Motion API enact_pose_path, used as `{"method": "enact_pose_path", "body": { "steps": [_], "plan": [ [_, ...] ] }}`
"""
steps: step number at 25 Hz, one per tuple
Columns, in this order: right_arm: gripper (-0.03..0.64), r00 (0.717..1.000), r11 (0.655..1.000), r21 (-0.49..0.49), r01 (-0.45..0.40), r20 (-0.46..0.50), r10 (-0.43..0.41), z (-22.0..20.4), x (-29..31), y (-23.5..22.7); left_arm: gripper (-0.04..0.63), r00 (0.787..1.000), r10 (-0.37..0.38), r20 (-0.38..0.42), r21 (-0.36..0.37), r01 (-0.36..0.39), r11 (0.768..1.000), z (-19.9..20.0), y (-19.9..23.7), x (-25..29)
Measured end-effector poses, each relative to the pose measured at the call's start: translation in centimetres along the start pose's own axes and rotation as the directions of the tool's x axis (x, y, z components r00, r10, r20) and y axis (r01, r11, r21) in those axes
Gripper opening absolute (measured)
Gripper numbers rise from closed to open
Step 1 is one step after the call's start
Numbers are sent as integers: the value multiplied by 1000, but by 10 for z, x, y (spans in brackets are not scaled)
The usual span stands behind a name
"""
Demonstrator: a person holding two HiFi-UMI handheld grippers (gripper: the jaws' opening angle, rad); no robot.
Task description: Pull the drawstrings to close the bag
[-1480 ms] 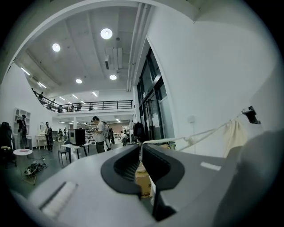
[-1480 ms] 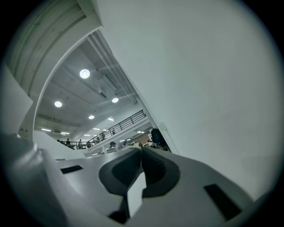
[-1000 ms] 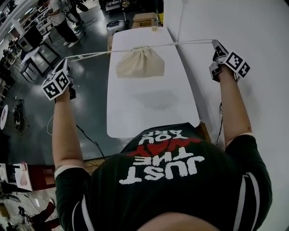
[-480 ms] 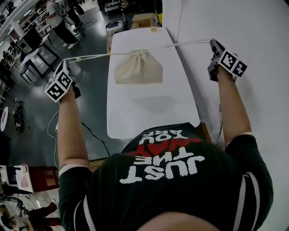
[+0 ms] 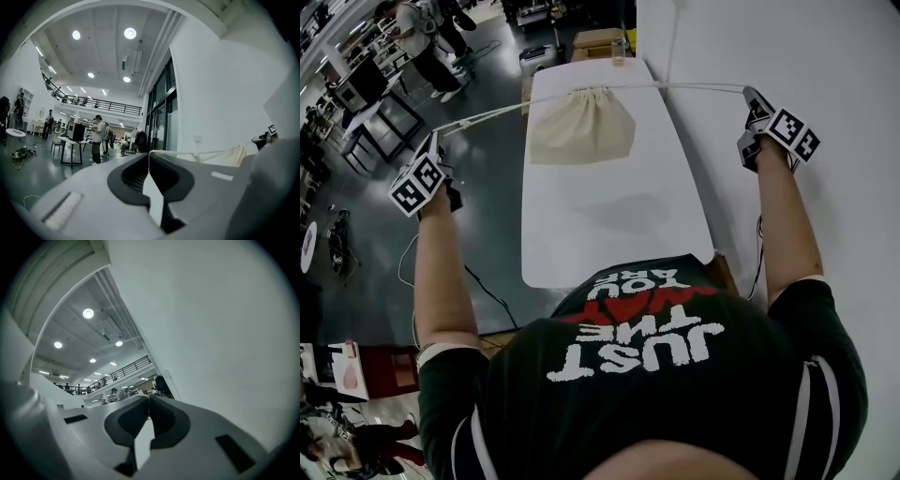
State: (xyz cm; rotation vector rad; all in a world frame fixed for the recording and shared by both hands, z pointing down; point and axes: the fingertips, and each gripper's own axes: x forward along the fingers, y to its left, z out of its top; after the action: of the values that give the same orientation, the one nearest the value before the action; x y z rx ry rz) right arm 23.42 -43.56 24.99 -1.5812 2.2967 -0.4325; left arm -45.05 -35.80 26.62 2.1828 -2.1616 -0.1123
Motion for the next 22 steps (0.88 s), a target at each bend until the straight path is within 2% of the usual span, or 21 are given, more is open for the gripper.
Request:
{"method": "enact_pose_path", "body": {
  "steps": [7, 12, 18, 22],
  "plan": [
    [11, 1000, 1000, -10, 21, -18, -21, -6, -2, -11, 9, 999, -11, -50, 51, 13, 999, -8, -12, 5],
    [11, 996, 998, 1, 70, -63, -70, -22, 7, -30, 9, 993, -19, -119, 105, 31, 994, -27, -21, 24],
    [11, 991, 994, -1, 113, -76, -113, -25, 1, -46, 9, 988, -36, -149, 140, 57, 988, -37, -34, 42],
    [11, 984, 990, 13, 142, -106, -140, -39, -1, -65, 9, 978, -58, -202, 152, 89, 984, -62, -48, 58]
  ]
}}
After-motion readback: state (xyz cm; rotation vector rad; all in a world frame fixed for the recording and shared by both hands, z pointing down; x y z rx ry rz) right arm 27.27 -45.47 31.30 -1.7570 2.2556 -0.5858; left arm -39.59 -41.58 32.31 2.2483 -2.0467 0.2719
